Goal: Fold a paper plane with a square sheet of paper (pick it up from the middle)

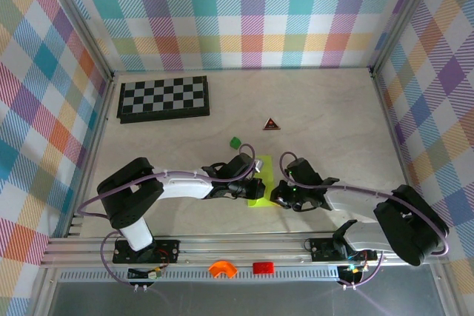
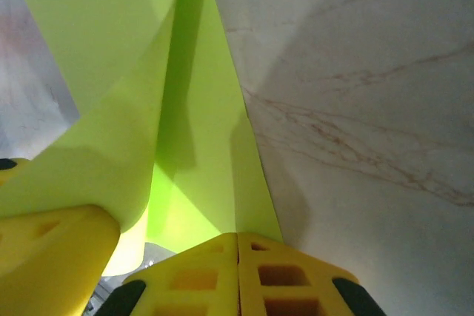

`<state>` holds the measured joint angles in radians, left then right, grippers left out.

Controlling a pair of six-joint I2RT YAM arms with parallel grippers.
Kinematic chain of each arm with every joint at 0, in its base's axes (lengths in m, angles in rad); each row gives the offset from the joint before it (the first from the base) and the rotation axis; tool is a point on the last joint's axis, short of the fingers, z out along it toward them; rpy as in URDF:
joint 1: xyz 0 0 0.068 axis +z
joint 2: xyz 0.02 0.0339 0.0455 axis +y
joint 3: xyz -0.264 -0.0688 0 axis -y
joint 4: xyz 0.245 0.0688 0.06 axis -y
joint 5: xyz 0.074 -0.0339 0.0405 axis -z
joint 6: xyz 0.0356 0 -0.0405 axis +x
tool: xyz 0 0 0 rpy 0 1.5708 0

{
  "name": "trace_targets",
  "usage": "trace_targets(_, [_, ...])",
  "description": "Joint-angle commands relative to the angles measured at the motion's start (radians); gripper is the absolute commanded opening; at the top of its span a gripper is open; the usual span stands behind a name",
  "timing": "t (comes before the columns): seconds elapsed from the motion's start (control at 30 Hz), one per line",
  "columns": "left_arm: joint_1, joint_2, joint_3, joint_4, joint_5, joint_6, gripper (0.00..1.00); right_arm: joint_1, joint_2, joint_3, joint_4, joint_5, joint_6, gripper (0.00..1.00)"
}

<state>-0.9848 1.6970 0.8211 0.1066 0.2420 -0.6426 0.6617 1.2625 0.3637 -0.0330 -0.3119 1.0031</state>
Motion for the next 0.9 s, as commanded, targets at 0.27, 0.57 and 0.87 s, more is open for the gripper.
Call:
trace_targets(0.27, [0.005, -0.017, 0.03, -0.024, 0.029, 0.04, 0.12, -0.011, -0.072, 0.018, -0.203, 0.128, -0.087, 0.11])
trace_targets(0.57, [0.005, 0.002, 0.048, -0.015, 0.043, 0.045, 0.1, -0.013, -0.063, 0.025, -0.019, 0.017, -0.035, 0.14])
trace_targets(0.87, [0.005, 0.007, 0.05, -0.021, 0.051, 0.048, 0.13, -0.013, 0.04, 0.05, 0.001, 0.01, -0.012, 0.13])
